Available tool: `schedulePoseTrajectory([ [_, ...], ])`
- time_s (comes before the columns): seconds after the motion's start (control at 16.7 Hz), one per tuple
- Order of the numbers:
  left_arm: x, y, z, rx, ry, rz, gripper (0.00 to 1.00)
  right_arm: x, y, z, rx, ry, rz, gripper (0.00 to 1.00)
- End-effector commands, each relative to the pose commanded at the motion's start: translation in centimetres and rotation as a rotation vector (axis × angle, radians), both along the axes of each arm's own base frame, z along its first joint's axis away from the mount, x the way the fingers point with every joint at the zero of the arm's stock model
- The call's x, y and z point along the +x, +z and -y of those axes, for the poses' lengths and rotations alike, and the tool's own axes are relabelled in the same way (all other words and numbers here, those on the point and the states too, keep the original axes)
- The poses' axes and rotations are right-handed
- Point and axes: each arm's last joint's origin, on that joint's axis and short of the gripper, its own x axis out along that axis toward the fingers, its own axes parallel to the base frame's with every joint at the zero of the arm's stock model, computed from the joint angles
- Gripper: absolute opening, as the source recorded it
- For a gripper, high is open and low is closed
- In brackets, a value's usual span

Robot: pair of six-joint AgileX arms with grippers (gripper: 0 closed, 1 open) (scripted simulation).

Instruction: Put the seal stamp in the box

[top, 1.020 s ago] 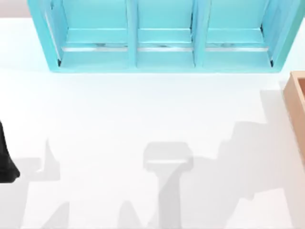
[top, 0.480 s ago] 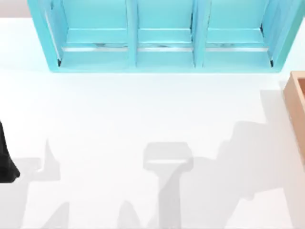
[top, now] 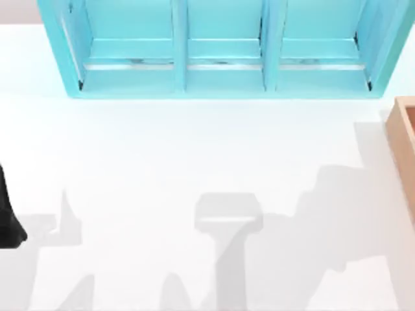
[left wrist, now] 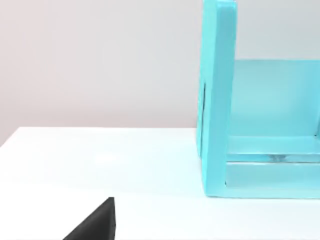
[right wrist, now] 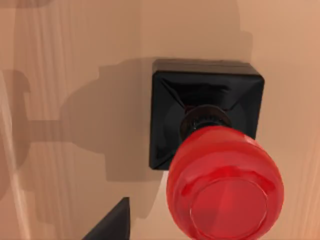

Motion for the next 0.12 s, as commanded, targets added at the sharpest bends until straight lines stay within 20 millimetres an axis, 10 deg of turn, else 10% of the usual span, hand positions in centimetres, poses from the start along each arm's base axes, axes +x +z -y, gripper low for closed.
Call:
schedulePoseTrajectory([
  [0.12, 0.00, 0.00, 0.00, 0.000, 0.000, 0.000, 1.00, 0.00, 0.00, 0.00, 0.000, 0.000, 0.000, 1.00],
])
